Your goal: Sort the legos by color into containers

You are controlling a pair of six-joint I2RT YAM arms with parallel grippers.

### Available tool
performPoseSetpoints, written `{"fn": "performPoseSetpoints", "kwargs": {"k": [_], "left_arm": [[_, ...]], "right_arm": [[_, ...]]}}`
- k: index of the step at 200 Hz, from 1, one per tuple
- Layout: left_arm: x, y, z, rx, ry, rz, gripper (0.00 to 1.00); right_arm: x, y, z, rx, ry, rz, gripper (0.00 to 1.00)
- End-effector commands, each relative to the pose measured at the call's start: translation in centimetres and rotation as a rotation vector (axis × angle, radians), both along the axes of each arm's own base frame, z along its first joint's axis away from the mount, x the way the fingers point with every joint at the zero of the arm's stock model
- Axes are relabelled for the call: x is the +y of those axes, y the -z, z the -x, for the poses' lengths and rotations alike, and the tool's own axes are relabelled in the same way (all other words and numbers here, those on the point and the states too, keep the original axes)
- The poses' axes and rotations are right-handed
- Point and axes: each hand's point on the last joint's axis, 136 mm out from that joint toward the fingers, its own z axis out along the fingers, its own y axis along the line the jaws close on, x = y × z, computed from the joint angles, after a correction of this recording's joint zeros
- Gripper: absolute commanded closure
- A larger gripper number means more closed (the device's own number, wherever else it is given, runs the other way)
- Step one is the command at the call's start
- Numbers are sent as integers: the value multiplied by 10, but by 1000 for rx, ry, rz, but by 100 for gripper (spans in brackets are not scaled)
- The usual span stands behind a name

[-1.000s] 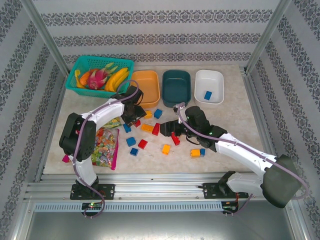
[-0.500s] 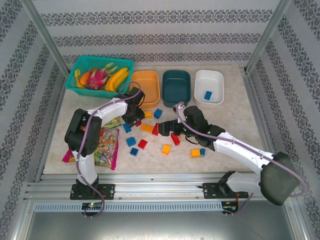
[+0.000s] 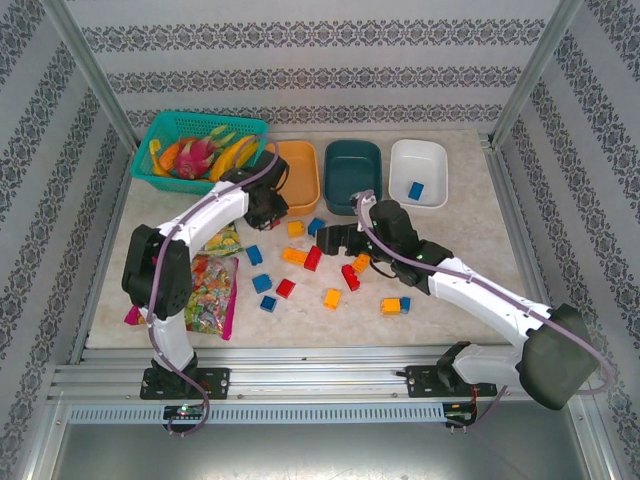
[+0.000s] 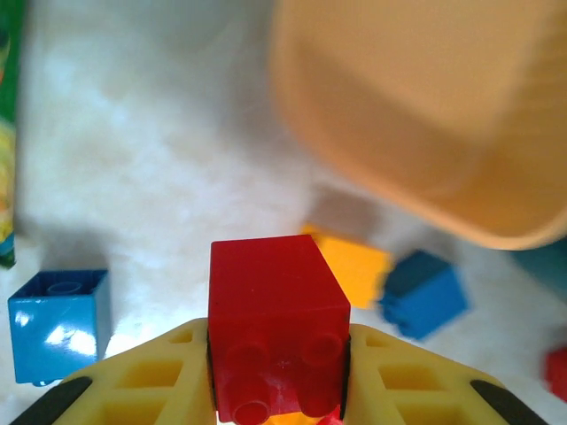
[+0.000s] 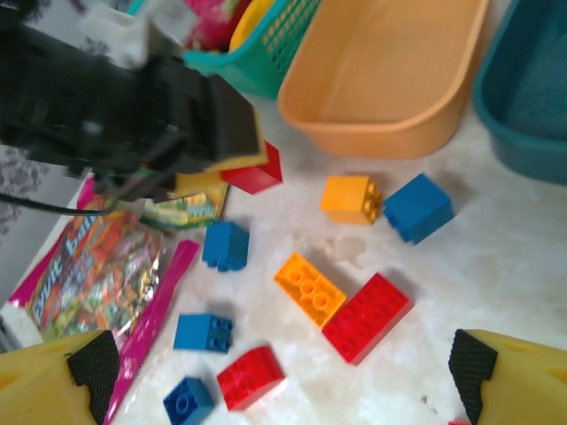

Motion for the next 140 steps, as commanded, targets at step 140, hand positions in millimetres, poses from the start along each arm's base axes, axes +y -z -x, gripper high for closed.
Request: {"fn": "performPoseSetpoints", "kwargs": {"k": [140], "left_arm": [[-16,33,-153,-85,165,45,71]], "right_arm": [[-19,-58,-138,-9,296,-274,3]]}}
